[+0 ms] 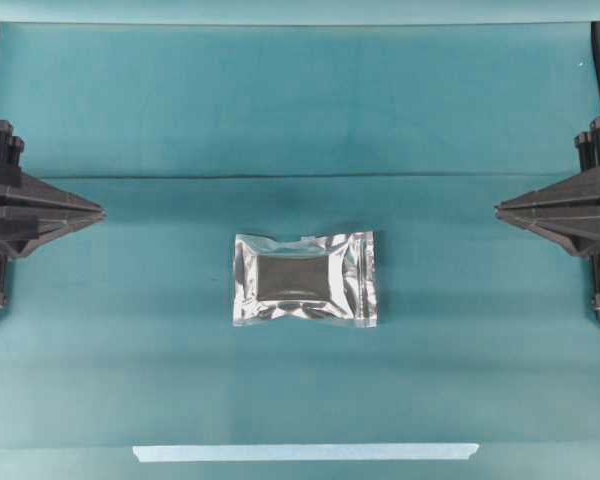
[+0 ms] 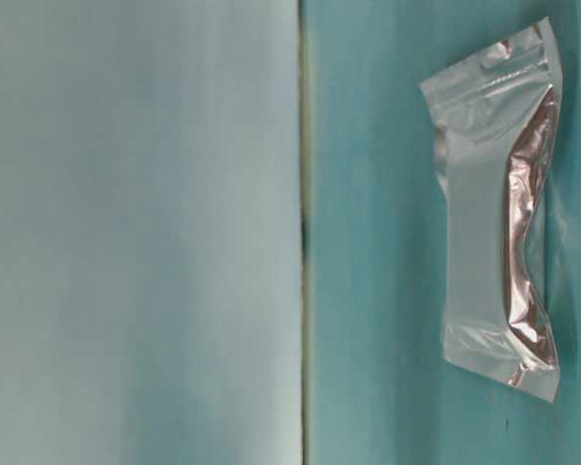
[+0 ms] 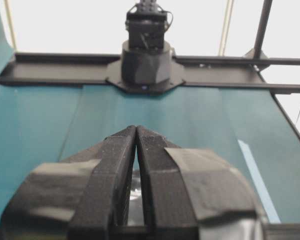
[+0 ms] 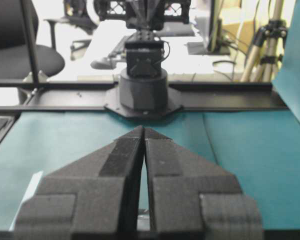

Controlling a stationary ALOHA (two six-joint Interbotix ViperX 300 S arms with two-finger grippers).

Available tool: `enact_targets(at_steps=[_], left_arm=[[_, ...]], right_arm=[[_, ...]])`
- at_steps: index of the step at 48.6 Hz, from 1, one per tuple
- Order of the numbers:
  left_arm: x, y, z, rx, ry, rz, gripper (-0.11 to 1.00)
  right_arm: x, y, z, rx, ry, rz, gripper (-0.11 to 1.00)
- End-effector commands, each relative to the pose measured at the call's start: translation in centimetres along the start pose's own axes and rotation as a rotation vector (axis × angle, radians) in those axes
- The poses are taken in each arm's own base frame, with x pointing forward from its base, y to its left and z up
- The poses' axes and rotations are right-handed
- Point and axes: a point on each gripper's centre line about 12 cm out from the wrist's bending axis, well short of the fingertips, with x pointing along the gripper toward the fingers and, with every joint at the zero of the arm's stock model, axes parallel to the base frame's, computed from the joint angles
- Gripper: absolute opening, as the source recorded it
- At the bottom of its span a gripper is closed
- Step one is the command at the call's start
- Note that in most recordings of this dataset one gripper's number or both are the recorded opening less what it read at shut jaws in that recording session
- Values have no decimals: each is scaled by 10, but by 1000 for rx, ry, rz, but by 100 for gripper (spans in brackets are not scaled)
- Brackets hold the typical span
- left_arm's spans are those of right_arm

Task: Hand over the silver zip bag and make it stand upright.
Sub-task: 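Move the right gripper toward the silver foil zip bag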

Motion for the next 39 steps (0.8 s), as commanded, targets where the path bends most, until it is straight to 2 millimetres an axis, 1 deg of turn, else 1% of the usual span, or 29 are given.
enact_targets(at_steps=[1,3,6,8,14,17,20,23,26,31,35,39], left_arm=[[5,-6,13,-11,-27,-30,14],[7,-6,16,-16,-34,-31,13],[8,-7,20,-16,-38,-33,3],[9,-7,21,-14,-41,-35,-1],[14,-7,22,-13,-21,-34,-1],[18,-8,19,-12,19,-37,-1],[21,-8,15,-12,55,-38,-1],[24,-9,13,-11,78,-39,-1],[26,-9,13,-7,83,-39,-1],[26,-8,15,-2,81,-38,-1],[25,-9,14,-3,92,-39,-1],[25,-9,12,-8,109,-39,-1]], right_arm=[[2,4,8,29,-23,17,9],[4,3,9,91,-11,9,8],[6,0,8,220,8,-20,1],[7,-2,5,306,27,-35,0],[10,-2,-7,492,100,-65,0],[13,-1,-13,565,139,-74,0],[17,-1,-20,676,185,-98,0],[20,-2,-26,824,220,-136,0],[24,-2,-35,931,263,-171,0],[31,1,-48,964,327,-197,0],[37,-2,-58,993,349,-235,0],[41,-7,-72,1075,372,-304,0]])
